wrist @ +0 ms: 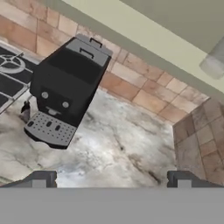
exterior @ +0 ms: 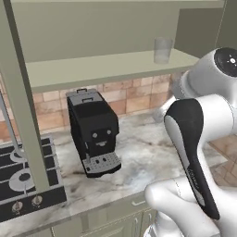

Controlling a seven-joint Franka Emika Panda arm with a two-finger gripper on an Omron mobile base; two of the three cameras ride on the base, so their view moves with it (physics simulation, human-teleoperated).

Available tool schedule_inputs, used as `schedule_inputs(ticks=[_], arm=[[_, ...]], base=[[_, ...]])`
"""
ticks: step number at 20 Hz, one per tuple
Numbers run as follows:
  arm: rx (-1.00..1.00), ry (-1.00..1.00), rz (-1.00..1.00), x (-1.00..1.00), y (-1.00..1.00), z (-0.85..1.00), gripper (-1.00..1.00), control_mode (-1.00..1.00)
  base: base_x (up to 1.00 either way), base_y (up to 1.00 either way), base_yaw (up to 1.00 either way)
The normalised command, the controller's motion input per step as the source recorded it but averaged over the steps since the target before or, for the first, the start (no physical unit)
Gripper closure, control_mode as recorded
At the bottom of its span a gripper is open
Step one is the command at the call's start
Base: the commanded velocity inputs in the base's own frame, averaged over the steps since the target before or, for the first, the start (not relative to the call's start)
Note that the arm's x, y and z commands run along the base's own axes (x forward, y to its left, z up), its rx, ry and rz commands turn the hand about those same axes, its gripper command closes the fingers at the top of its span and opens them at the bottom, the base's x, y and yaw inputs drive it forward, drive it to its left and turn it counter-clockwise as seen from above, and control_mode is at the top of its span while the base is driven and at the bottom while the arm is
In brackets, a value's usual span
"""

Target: There is a bowl on the dining counter. Grab a lemon wedge from the fridge and place it in the bowl. Then get the liquor bottle and glass cup from the cabinet and place them next to the bowl.

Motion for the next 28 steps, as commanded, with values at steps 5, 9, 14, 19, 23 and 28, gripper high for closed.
schedule_inputs(ticks=[5, 9, 14, 19, 23, 28], arm=[[-0.20, -0.14, 0.00, 0.21, -0.08, 0.40, -1.00, -1.00], [-0.23, -0.12, 0.00, 0.08, -0.08, 0.46, -1.00, -1.00], [-0.18, -0.02, 0.00, 0.26, -0.19, 0.39, -1.00, -1.00], [-0.14, -0.04, 0.00, 0.36, -0.28, 0.07, -1.00, -1.00], [-0.17, -0.08, 0.00, 0.25, -0.11, 0.00, -1.00, -1.00], [-0.19, -0.16, 0.00, 0.25, -0.12, 0.00, -1.00, -1.00]], base=[[0.00, 0.00, 0.00], [0.00, 0.00, 0.00], [0.00, 0.00, 0.00], [0.00, 0.00, 0.00], [0.00, 0.00, 0.00], [0.00, 0.00, 0.00]])
